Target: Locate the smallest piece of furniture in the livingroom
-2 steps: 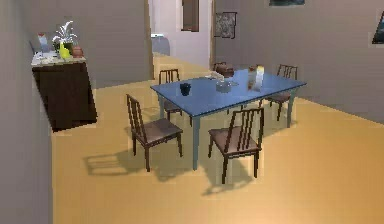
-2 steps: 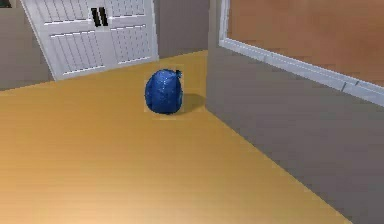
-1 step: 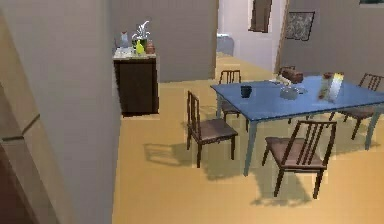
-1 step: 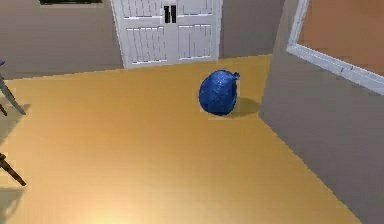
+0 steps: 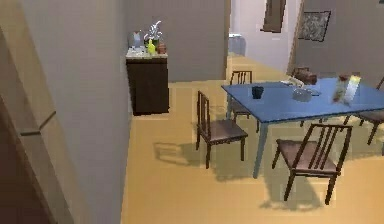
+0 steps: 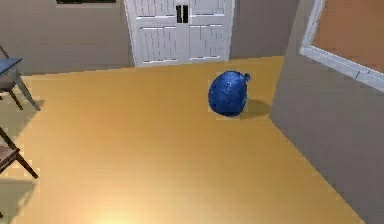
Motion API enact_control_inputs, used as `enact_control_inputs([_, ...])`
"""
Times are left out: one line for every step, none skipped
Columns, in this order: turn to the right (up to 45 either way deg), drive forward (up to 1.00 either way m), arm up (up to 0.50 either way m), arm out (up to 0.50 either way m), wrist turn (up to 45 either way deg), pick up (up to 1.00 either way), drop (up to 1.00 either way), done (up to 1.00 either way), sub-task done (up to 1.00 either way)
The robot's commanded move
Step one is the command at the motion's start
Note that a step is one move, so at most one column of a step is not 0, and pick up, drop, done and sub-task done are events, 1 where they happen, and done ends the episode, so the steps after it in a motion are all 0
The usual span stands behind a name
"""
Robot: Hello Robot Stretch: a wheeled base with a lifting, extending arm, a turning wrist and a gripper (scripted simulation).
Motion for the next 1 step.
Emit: enact_control_inputs([0.0, 0.65, 0.00, 0.00, 0.0, 0.00, 0.00, 0.00, 0.00])
